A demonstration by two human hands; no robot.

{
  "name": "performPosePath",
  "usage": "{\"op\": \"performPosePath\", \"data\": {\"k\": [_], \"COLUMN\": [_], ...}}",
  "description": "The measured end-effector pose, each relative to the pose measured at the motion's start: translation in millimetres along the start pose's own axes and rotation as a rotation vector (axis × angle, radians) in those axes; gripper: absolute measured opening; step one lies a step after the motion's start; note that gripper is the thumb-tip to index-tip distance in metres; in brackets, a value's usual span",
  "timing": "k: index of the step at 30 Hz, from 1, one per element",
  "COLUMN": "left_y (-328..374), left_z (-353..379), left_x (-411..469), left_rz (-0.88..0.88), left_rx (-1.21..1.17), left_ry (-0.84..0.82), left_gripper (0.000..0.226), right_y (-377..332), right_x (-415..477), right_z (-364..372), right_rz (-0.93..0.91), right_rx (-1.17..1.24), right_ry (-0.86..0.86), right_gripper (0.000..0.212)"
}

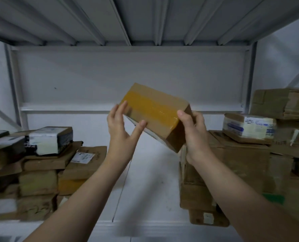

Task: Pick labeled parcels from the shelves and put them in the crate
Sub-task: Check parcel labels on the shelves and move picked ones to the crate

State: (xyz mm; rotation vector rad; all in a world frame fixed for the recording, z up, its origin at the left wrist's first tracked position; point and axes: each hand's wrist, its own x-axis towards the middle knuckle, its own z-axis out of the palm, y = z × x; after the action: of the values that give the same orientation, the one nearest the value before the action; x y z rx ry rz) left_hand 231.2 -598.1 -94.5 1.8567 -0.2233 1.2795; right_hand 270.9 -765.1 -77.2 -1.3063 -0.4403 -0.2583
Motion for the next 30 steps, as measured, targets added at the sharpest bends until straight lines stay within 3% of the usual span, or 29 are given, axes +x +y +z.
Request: {"op": "performPosePath", "data": {"k": [3, 7, 10, 14, 18, 20, 22, 25, 28, 30], "left_y": [-11, -29, -37, -38, -38, -37, -37, -39, -36, -38], "left_z": [-30, -62, -71, -75, -79, -81, -83, -79, -64, -57], "left_x": [6, 6, 2, 3, 10, 10, 8, 2, -11, -20], "left_rz": [-0.230, -0.309, -0.289, -0.303, -0.351, -0.338, -0.296, -0.272, -0.342, -0.361], "left_rx": [-0.168, -0.277, -0.253, -0.258, -0.295, -0.280, -0.286, -0.356, -0.444, -0.550], "left_ry": [0.045, -0.093, -0.043, 0.086, 0.112, 0.117, 0.144, 0.159, -0.076, -0.192], "left_gripper": [0.095, 0.074, 0.057, 0.043, 0.048, 0.050, 0.060, 0.078, 0.087, 0.085], "right_y": [5, 10, 11, 17, 31, 39, 42, 48, 57, 61], "right_x": [-7, -10, -13, -19, -23, -21, -21, -27, -37, -40], "right_z": [19, 37, 50, 63, 65, 65, 64, 70, 87, 90], "right_rz": [0.213, 0.353, 0.243, -0.019, -0.064, -0.033, 0.015, 0.069, 0.152, 0.155], "right_rx": [0.179, 0.201, 0.122, 0.096, -0.014, -0.099, -0.097, 0.124, 0.328, 0.315], "right_ry": [-0.084, -0.163, -0.111, -0.106, -0.310, -0.330, -0.284, -0.167, -0.102, -0.071], "right_gripper": [0.047, 0.064, 0.072, 0.060, 0.117, 0.128, 0.121, 0.080, 0.052, 0.041]}}
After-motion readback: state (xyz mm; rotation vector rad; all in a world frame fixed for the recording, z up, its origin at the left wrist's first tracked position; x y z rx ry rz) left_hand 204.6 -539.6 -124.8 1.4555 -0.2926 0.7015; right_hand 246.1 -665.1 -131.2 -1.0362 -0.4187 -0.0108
